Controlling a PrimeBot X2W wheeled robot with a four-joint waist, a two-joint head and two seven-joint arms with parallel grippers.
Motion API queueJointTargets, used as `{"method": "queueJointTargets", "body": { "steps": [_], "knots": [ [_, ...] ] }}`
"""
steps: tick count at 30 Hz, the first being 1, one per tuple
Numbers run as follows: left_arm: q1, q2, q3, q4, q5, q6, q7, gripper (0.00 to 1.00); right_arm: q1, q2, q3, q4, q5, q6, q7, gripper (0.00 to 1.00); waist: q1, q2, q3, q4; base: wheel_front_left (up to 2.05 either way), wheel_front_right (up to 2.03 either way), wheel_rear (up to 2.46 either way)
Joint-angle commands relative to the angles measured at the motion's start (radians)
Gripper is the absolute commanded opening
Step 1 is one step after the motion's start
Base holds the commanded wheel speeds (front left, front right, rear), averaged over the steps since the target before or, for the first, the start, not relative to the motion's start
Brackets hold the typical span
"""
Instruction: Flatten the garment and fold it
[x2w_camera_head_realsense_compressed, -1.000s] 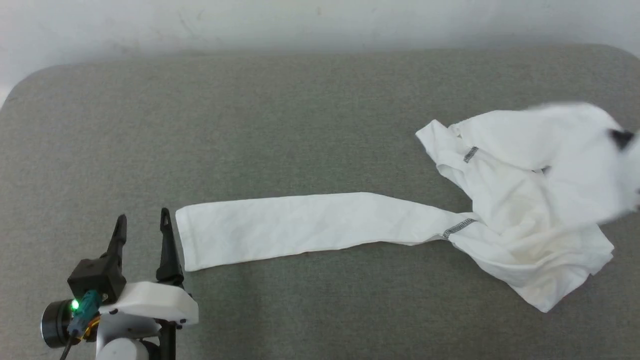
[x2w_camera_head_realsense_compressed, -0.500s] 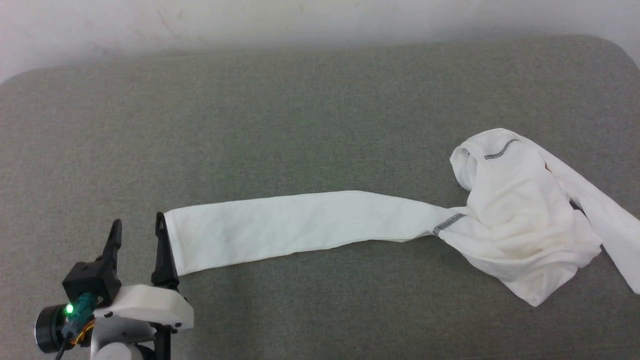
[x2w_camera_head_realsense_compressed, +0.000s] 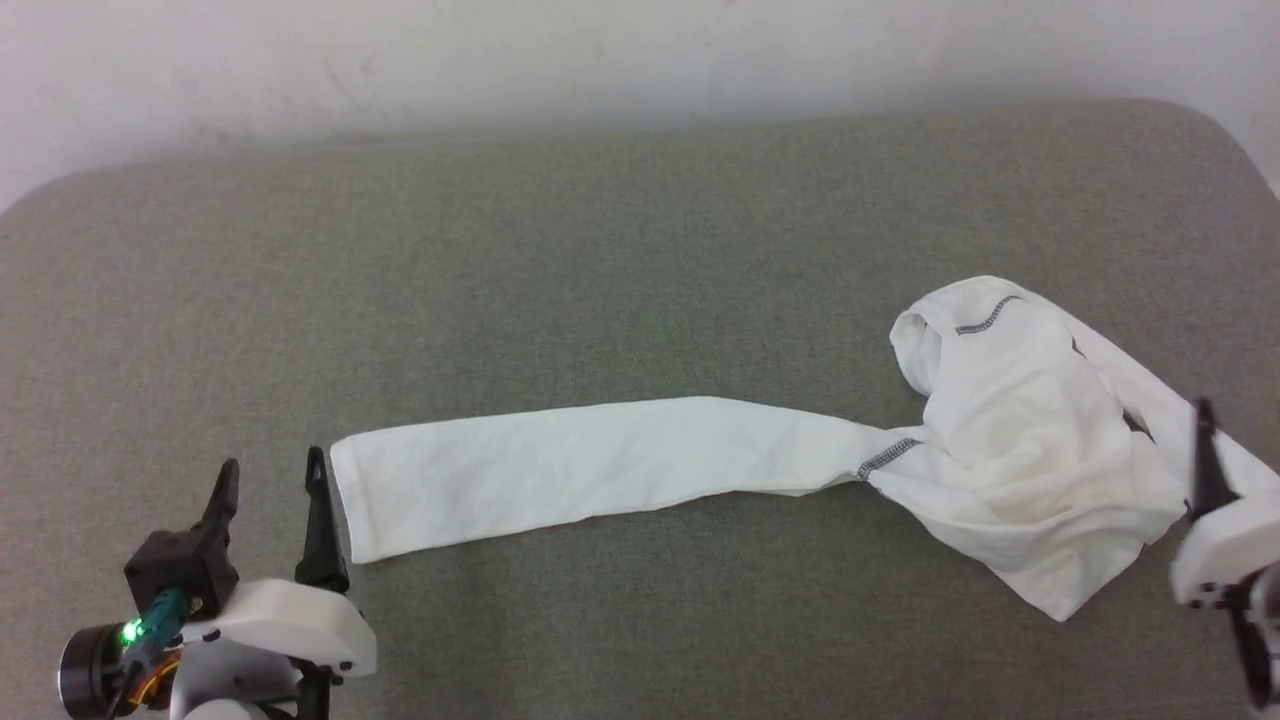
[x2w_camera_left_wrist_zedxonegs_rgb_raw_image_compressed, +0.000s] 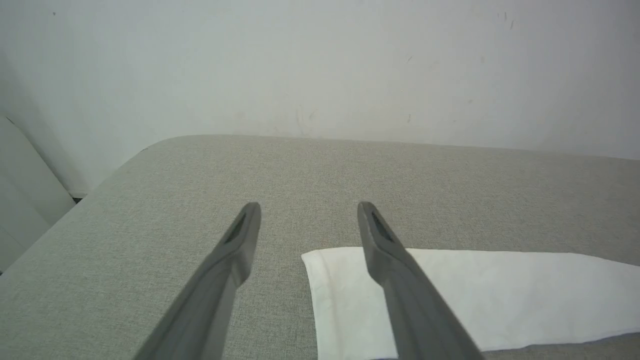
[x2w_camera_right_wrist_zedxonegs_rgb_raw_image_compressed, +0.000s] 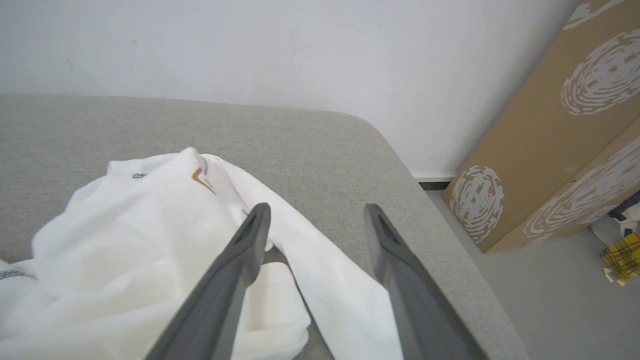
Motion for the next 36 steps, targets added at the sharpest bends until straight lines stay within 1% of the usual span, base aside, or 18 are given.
{"method": "queueJointTargets", "body": {
  "steps": [1,4,7,10,13,17,22,26,31,33,34,36],
  "knots": [
    [0.017,0.010,-0.001,0.000,-0.003,0.004,0.007,1.00,0.033,0.014,0.060,-0.051,0.032,-0.001,-0.005,1.00,0.0001,0.0000,-0.015,0.003,0.00,0.00,0.00],
    [0.023,0.013,-0.003,0.003,-0.004,0.007,0.015,1.00,0.072,0.036,0.167,-0.139,0.078,-0.001,0.007,1.00,0.0001,0.0000,-0.029,0.005,0.00,0.00,0.00],
    [0.029,0.015,-0.008,0.008,-0.003,0.010,0.024,1.00,0.115,0.062,0.246,-0.221,0.109,-0.001,0.039,1.00,0.0001,0.0000,-0.044,0.008,0.00,0.00,0.00],
    [0.029,0.020,-0.019,0.015,-0.002,0.006,0.045,1.00,0.157,0.076,0.305,-0.295,0.139,-0.001,0.078,1.00,0.0001,0.0000,-0.056,0.009,0.00,0.00,0.00],
    [0.006,0.026,-0.047,0.027,0.001,-0.010,0.086,1.00,0.197,0.089,0.344,-0.363,0.168,-0.001,0.110,1.00,0.0001,0.0000,-0.059,0.011,0.00,0.00,0.00],
    [-0.073,0.024,-0.115,0.060,0.003,-0.059,0.180,1.00,0.237,0.102,0.382,-0.447,0.185,-0.001,0.152,1.00,0.0001,0.0000,-0.044,0.005,0.00,0.00,0.00],
    [-0.216,-0.001,-0.219,0.127,0.000,-0.146,0.324,1.00,0.239,0.106,0.415,-0.520,0.195,-0.001,0.188,1.00,0.0001,0.0000,-0.008,-0.016,0.00,0.00,0.00],
    [-0.311,-0.028,-0.303,0.191,-0.004,-0.222,0.440,1.00,0.226,0.101,0.422,-0.549,0.192,-0.001,0.199,1.00,0.0001,0.0000,0.021,-0.039,0.00,0.00,0.00],
    [-0.379,-0.045,-0.393,0.272,-0.002,-0.296,0.580,1.00,0.211,0.101,0.424,-0.574,0.183,-0.001,0.200,1.00,0.0001,0.0000,0.061,-0.063,0.00,0.00,0.00],
    [-0.397,-0.044,-0.422,0.309,0.000,-0.321,0.637,1.00,0.205,0.102,0.425,-0.580,0.180,-0.001,0.198,1.00,0.0001,0.0000,0.078,-0.072,0.00,0.00,0.00],
    [-0.397,-0.044,-0.422,0.309,0.000,-0.321,0.637,1.00,0.205,0.102,0.425,-0.580,0.180,-0.001,0.198,1.00,0.0001,0.0000,0.078,-0.072,0.00,0.00,0.00],
    [-0.411,-0.037,-0.449,0.352,0.000,-0.345,0.699,1.00,0.200,0.104,0.425,-0.585,0.175,-0.001,0.195,1.00,0.0001,0.0000,0.094,-0.079,0.00,0.00,0.00]
  ]
}}
